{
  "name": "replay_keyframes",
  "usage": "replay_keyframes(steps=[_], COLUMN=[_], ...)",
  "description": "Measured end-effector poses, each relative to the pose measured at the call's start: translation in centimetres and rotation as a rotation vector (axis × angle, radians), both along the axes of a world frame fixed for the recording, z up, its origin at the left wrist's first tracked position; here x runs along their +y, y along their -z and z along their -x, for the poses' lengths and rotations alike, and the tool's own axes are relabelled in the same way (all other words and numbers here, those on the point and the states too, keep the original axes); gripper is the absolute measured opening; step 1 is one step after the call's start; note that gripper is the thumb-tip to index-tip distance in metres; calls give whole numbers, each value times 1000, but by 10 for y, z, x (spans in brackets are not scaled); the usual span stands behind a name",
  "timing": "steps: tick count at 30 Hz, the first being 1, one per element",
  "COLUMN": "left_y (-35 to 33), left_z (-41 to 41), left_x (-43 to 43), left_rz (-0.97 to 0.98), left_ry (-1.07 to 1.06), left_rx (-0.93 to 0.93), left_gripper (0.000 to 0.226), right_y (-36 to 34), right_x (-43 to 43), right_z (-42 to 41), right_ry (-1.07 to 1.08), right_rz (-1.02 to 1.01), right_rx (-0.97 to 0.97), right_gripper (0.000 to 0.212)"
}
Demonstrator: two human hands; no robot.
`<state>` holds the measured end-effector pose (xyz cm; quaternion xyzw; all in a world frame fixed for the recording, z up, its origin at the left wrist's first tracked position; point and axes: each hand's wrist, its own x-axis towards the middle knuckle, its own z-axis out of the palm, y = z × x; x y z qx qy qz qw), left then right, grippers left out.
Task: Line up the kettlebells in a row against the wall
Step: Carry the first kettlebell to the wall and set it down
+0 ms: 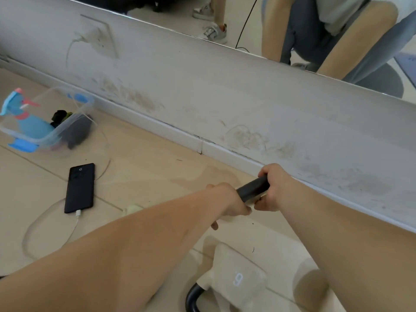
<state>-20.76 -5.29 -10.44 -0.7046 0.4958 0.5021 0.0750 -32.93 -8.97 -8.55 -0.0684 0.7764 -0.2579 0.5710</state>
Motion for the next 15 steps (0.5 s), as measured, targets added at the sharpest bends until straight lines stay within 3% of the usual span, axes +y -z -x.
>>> replay_keyframes(steps=[5, 9, 12, 15], left_y=[-3, 12, 20, 19], left_z=[-16, -37, -57, -82], left_x=[8, 27, 32, 29], left_rz=[-126, -84, 22, 188], left_ry=[-95, -262, -369, -357], left_rx=[143, 336, 301, 147], left_gripper=[75, 51, 36, 26], right_y=[-1, -6, -3, 3], right_x=[-2, -7, -9, -13], right_z=[-9, -40, -65, -83], right_ry=[-62, -284, -326, -330], right_rz=[9, 69, 121, 145], right_rx=[-14, 53, 55, -8], right_gripper=[14, 20, 23, 26])
